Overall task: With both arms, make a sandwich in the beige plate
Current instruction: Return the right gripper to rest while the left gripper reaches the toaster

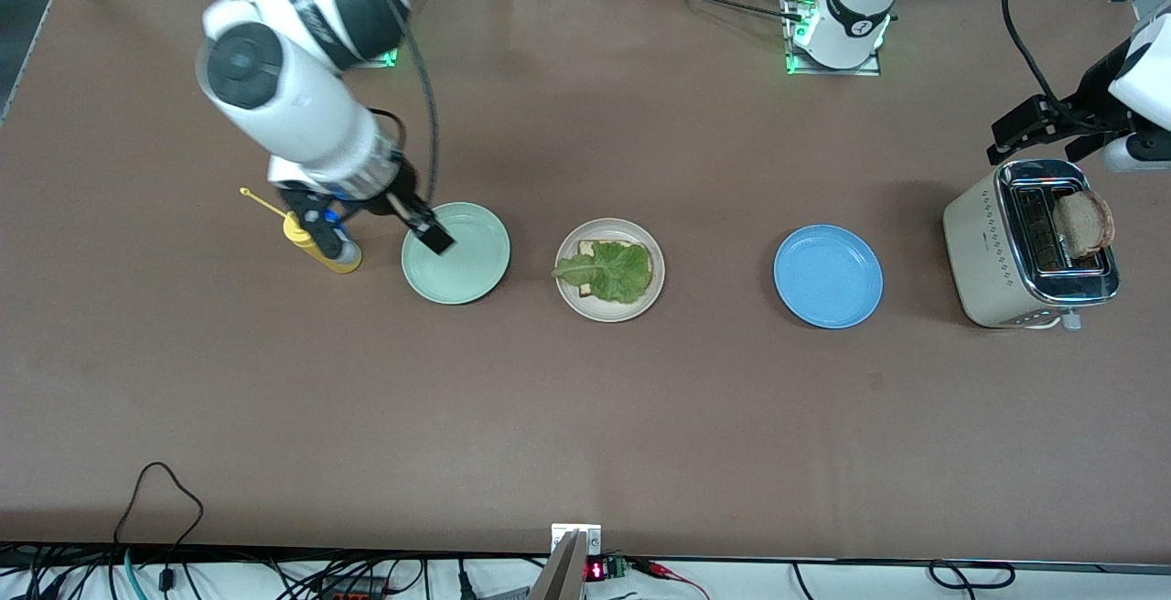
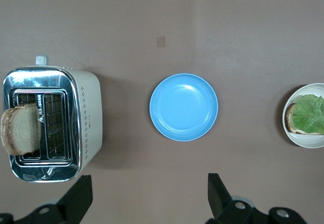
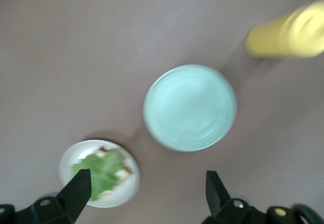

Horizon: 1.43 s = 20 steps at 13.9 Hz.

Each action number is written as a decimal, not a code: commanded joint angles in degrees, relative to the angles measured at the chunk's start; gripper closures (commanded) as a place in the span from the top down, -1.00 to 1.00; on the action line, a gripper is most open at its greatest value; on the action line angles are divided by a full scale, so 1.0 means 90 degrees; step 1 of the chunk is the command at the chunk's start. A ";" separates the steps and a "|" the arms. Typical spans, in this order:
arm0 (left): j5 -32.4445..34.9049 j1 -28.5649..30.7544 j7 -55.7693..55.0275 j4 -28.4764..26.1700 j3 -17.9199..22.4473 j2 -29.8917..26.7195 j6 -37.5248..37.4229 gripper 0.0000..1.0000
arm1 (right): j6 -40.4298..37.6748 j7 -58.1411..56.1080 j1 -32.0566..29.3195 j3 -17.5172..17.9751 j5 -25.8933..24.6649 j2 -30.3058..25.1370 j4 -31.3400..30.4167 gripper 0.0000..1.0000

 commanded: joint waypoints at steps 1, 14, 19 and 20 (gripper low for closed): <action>0.0075 0.0077 0.0046 0.0495 0.0083 0.0468 -0.0057 1.00 | -0.0666 -0.2158 -0.0828 0.0053 0.0039 -0.0633 -0.0274 1.00; 0.0114 0.2411 0.0785 0.1296 0.0093 0.2597 -0.0018 1.00 | -0.1459 -0.7753 -0.1144 -0.1725 -0.0997 -0.0810 0.0527 1.00; 0.0114 0.2860 0.1959 0.1209 0.0093 0.2968 -0.0047 1.00 | -0.2084 -0.7665 -0.1154 -0.1784 -0.0909 -0.0898 0.0547 1.00; 0.0114 0.2890 0.1999 0.1141 0.0093 0.2989 -0.0047 1.00 | -0.2075 -0.7655 -0.1125 -0.1774 -0.0918 -0.0908 0.0566 1.00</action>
